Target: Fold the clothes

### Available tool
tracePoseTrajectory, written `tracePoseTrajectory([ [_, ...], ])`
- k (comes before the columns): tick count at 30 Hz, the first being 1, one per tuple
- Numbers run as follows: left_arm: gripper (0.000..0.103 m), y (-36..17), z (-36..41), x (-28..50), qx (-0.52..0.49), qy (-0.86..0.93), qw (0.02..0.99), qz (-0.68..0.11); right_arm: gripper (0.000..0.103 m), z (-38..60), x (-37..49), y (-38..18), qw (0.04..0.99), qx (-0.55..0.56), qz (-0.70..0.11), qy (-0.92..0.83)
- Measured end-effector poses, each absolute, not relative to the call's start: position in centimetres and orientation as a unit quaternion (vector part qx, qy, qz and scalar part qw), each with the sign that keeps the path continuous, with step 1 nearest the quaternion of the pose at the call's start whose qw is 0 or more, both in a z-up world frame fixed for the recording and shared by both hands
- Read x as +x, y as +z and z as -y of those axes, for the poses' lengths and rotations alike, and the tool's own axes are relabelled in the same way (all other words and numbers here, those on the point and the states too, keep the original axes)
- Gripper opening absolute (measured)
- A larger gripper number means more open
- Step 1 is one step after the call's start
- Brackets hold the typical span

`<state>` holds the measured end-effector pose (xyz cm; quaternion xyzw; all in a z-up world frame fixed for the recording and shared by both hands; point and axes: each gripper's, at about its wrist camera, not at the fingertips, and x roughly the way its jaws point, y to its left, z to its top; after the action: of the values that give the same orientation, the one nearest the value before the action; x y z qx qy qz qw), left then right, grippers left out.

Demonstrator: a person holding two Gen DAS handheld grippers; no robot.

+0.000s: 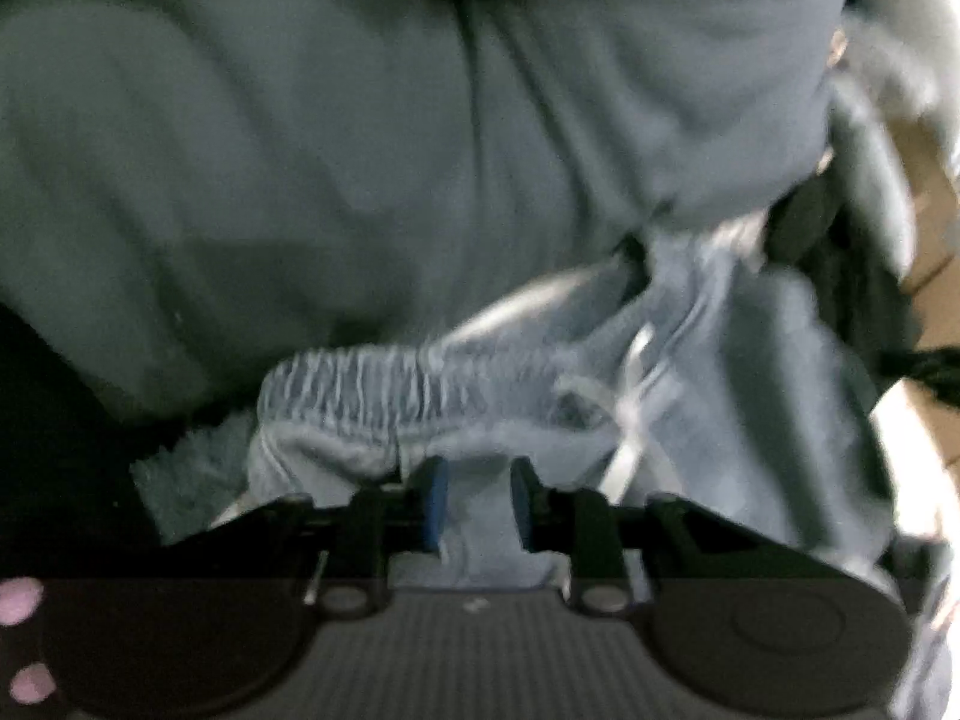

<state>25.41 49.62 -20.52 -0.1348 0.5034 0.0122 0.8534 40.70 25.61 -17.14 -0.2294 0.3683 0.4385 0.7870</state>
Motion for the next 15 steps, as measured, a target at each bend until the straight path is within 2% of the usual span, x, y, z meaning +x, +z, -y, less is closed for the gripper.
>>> tracePoseTrajectory([
  [3,0.014,-23.2,-50.0,26.1,-0.125,0.047,0.821,-0.555,0.030,-22.9,40.8,-18.1,0.792,-0.203,-0.387,0.427],
  [5,0.014,-23.1,-49.7,26.1,-0.119,0.055,0.820,-0.557,0.030,-21.0,40.6,-18.2,0.795,-0.186,-0.397,0.419],
  [7,0.017,-22.1,-49.0,25.9,-0.104,0.057,0.828,-0.547,0.030,-18.7,40.2,-18.2,0.798,-0.171,-0.406,0.412],
  [9,0.025,-20.6,-48.3,25.6,-0.097,0.058,0.838,-0.533,0.030,-16.5,39.6,-18.1,0.801,-0.159,-0.411,0.405],
  [15,0.027,-17.8,-43.3,25.6,-0.036,-0.004,0.835,-0.550,0.030,-8.8,36.3,-18.7,0.815,-0.117,-0.425,0.376],
])
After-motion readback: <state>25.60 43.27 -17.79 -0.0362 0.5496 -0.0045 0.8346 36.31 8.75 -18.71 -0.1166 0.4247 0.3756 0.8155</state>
